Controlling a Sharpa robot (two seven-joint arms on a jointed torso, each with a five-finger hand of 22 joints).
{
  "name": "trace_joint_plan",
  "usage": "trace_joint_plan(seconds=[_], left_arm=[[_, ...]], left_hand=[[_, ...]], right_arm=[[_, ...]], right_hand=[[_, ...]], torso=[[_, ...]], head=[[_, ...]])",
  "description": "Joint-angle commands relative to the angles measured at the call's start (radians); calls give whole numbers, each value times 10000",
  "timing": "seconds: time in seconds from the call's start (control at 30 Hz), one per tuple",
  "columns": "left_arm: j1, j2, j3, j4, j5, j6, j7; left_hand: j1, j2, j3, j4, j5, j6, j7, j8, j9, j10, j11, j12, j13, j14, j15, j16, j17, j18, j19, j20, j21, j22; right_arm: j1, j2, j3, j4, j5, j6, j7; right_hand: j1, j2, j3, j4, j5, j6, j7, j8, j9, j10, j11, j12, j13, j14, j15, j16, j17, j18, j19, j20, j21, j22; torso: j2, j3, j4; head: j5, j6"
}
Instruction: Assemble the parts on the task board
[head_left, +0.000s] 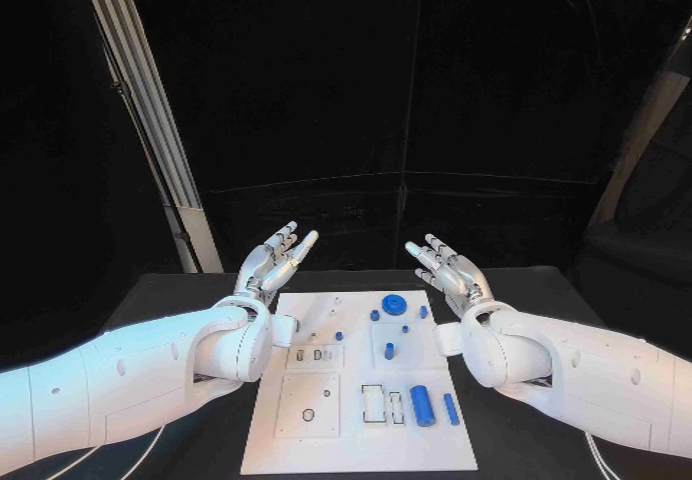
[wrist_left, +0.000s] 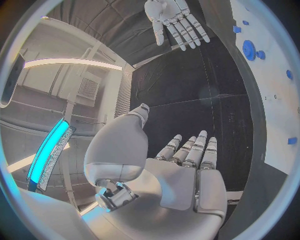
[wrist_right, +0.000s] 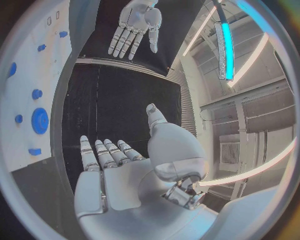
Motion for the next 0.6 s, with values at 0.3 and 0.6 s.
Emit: trace_joint_plan(seconds=[0.3, 0.6], left_arm=[[35, -76, -12, -166, 219, 920, 677], [36, -481, -13, 7, 245, 1151, 928]], left_hand=[[491, 15, 66, 144, 57, 236, 1551, 65, 34, 139, 197, 81, 30, 316, 126, 106, 44, 152, 43, 162, 70, 30], [1122, 337, 25, -530, 35, 4253, 1526, 949, 457, 5913, 44, 1495, 540, 4838, -236, 1539, 595, 528, 4203, 126, 1615, 835]], right_arm=[[-84, -29, 85, -569, -1494, 1863, -446], [-75, -187, 101, -963, -2874, 1324, -67]], right_hand=[[1672, 242, -146, -818, 72, 1021, 1439, 202, 147, 1270, 418, 236, 150, 1586, 351, 359, 191, 330, 1052, 212, 370, 201], [3216, 323, 175, -2012, -27, 6885, 1282, 1600, 755, 7739, 143, 1680, 513, 7982, -127, 1814, 536, 1354, 5235, 159, 2008, 831]], torso=[[0, -4, -29], [36, -33, -12]], head=[[-49, -176], [-88, -205]])
